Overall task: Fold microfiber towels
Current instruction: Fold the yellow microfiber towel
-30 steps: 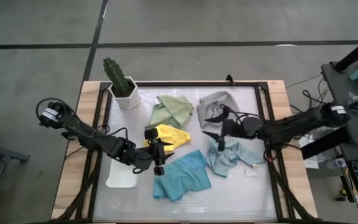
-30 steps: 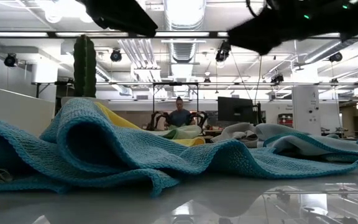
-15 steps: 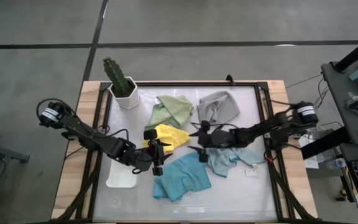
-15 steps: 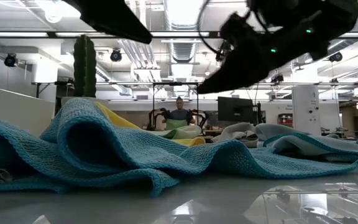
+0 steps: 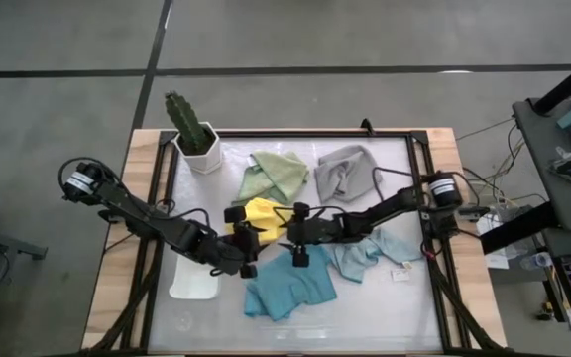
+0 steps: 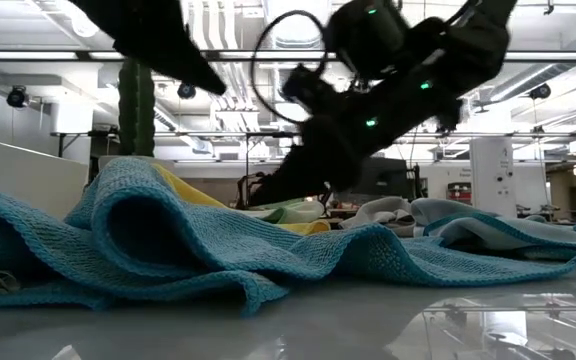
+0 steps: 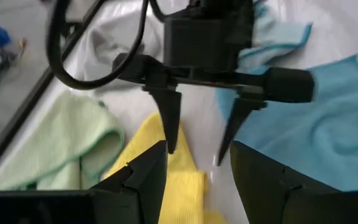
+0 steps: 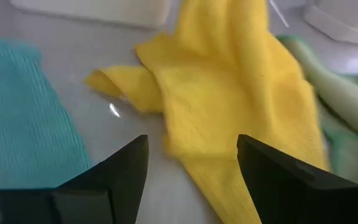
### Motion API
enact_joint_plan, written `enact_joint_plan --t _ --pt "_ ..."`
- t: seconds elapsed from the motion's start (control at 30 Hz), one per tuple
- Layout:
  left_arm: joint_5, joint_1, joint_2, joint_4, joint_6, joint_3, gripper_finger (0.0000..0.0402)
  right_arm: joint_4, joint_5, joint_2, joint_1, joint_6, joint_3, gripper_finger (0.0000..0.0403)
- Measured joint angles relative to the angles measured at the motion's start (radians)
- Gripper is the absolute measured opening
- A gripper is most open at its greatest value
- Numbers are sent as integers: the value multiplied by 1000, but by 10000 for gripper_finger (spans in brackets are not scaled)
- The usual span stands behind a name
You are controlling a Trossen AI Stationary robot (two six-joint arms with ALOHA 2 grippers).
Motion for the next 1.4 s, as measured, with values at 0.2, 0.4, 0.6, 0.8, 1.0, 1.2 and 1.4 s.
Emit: enact_joint_plan --t 0.2,0.4,0.6,0.8,1.0,1.2,1.4 --pt "6 -21 0 -77 -94 0 161 -16 -9 111 4 14 79 235" --pt "24 -39 0 -86 -95 0 161 -58 45 154 2 23 131 235" --pt "25 -38 -1 -112 -94 -1 161 -88 70 153 3 6 151 234" --pt "26 -38 -1 -111 -93 -1 161 -91 70 151 2 -10 155 204" --pt "26 -38 -1 -111 -93 -1 161 -91 70 150 2 2 155 134" --pt "24 -36 -1 -108 -94 -1 161 -133 70 116 2 -11 155 39" --pt "-31 -34 -1 -61 -91 -2 162 -269 70 -10 2 -30 154 11"
